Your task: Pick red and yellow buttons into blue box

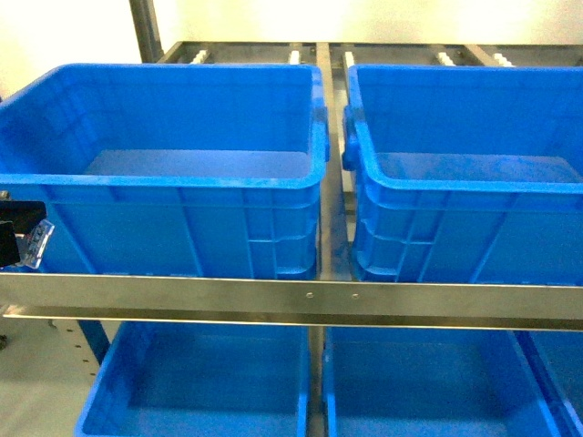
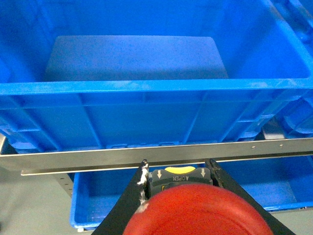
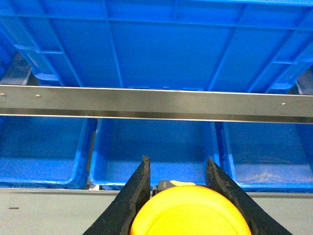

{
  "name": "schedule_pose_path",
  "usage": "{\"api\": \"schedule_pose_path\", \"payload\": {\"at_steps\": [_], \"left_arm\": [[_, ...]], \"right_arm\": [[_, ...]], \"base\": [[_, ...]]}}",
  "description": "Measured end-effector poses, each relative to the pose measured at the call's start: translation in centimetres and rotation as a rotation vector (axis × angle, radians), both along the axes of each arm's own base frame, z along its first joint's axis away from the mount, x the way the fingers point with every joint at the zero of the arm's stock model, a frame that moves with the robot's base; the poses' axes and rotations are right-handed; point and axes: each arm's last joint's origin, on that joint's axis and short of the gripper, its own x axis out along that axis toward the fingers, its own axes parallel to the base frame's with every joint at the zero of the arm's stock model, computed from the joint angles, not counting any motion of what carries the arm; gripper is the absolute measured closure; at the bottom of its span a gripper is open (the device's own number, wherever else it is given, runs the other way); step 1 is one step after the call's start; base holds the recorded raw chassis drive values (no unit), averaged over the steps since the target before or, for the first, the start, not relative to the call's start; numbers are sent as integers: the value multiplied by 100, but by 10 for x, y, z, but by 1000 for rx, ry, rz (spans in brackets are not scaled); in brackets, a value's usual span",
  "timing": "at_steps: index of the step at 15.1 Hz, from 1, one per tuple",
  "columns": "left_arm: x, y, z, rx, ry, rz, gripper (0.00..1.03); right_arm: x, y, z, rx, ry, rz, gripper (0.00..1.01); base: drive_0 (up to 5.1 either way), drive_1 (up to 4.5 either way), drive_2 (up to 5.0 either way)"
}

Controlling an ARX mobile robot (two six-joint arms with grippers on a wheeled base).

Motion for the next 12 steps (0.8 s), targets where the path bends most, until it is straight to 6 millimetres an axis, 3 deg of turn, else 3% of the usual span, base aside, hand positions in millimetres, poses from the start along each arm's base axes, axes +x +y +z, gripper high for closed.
{"api": "schedule_pose_path", "payload": {"at_steps": [10,12], "left_arm": [[0,0,0,0,0,0,75],[0,0,0,0,0,-2,75]], "right_arm": [[0,0,0,0,1,0,70],[0,0,0,0,-2,0,70]], "base": [[494,-229,-229],[192,-83,-83]]}}
